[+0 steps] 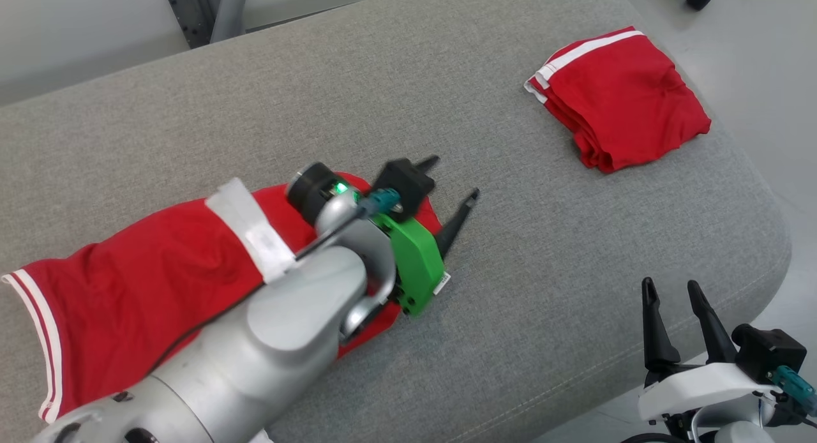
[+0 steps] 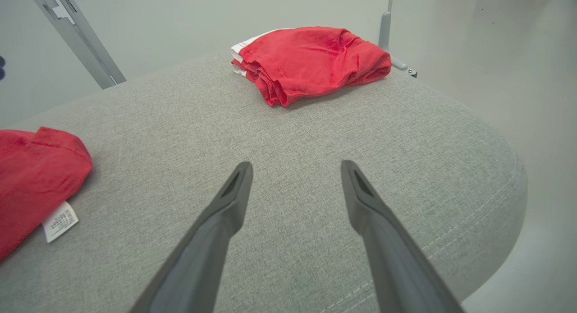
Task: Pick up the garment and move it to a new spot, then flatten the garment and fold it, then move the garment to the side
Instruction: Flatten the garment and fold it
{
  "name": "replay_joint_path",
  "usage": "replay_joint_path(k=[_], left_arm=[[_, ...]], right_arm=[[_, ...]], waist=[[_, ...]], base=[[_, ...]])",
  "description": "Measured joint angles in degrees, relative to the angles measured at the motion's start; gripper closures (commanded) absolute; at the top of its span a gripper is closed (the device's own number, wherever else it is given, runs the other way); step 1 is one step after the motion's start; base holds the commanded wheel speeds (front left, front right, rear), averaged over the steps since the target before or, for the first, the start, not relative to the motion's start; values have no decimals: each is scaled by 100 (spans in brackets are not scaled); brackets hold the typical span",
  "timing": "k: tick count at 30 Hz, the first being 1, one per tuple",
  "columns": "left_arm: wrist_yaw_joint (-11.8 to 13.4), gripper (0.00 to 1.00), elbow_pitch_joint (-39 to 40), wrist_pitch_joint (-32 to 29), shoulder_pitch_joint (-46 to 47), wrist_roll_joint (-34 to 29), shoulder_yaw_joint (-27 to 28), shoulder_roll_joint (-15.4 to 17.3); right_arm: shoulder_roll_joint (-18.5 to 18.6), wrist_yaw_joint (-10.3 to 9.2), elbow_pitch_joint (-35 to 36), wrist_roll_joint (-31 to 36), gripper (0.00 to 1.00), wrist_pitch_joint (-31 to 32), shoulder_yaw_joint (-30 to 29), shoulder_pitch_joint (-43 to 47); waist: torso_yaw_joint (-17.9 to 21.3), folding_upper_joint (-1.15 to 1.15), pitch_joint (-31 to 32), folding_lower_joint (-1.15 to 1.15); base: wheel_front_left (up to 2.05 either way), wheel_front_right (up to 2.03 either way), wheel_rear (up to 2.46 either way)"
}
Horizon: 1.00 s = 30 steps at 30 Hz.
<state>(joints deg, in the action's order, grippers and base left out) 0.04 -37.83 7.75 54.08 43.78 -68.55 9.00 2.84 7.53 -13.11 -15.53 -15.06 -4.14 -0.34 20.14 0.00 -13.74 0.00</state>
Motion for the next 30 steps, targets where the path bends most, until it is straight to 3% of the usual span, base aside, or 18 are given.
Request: replay_joint_path(k=[5,9,17,18,19,20,22,23,30], left_arm=[[277,0,867,-812,-432,-32,-267,40],[488,0,894,-1343,-595,-179,-369,297],[552,0,737,-1994,-717,-468,-438,422],[552,4,698,-2069,-717,-488,-439,437],[553,27,672,-2129,-716,-500,-441,433],[563,58,648,-2190,-708,-521,-442,422],[580,91,593,-2272,-683,-556,-442,415],[582,100,566,-2310,-670,-566,-442,413],[550,100,483,-2321,-651,-578,-439,401]], right_arm=[[0,0,1,-70,0,0,122,-93],[-1,0,11,-163,0,1,214,-148],[0,0,-52,-247,0,0,201,-120],[0,0,-58,-249,0,0,201,-120],[-1,0,-63,-252,0,0,201,-120],[-1,0,-66,-254,0,0,202,-120],[0,0,-78,-256,0,0,207,-121],[0,0,-78,-261,0,0,211,-125],[0,0,-76,-274,0,0,208,-144]], waist=[[22,0,-78,0],[121,0,-143,0],[287,0,-249,0],[296,0,-250,0],[299,0,-245,0],[301,0,-237,0],[302,0,-223,0],[301,0,-218,0],[279,0,-199,0]], base=[[0,0,0],[0,0,0],[0,0,0],[0,0,0],[0,0,0],[0,0,0],[0,0,0],[0,0,0],[0,0,0]])
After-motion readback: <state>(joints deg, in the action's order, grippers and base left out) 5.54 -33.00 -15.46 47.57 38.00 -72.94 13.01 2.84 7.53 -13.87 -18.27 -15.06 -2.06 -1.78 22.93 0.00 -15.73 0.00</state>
